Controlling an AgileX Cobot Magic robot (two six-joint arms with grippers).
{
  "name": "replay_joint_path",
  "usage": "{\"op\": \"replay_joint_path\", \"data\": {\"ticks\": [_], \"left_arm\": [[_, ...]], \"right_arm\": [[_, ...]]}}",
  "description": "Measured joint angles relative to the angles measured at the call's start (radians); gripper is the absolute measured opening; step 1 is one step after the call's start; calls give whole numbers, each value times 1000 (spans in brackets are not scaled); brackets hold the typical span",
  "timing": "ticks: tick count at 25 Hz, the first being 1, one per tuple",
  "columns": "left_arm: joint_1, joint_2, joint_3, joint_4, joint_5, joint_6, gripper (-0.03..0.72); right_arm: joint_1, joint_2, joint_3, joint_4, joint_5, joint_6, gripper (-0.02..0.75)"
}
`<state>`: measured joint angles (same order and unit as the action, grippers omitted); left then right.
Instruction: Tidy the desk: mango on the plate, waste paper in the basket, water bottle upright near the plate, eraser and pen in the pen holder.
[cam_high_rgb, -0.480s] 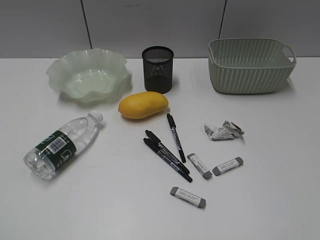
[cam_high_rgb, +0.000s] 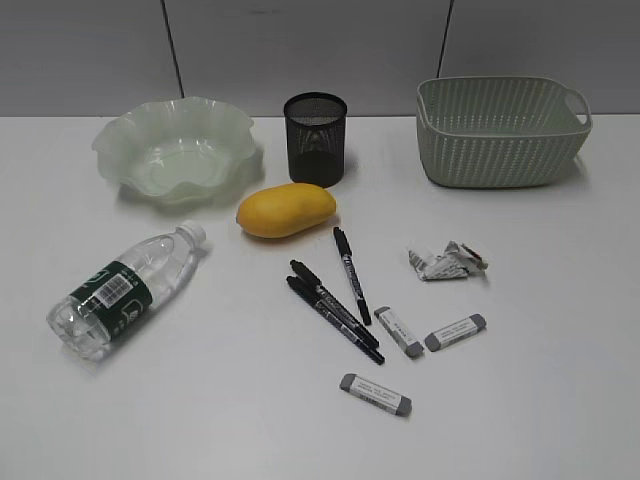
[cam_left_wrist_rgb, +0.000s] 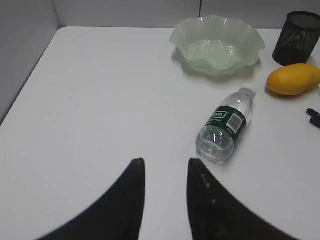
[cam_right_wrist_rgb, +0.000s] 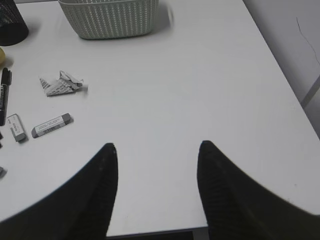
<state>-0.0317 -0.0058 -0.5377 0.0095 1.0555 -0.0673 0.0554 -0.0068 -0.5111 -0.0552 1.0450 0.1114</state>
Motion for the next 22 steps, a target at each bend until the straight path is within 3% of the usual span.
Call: {"op": "replay_joint_path", "data": {"ticks": [22], "left_arm": [[0,48,-1,-3,-3,0,217]], "right_arm": [[0,0,0,0,-1,0,414]]}}
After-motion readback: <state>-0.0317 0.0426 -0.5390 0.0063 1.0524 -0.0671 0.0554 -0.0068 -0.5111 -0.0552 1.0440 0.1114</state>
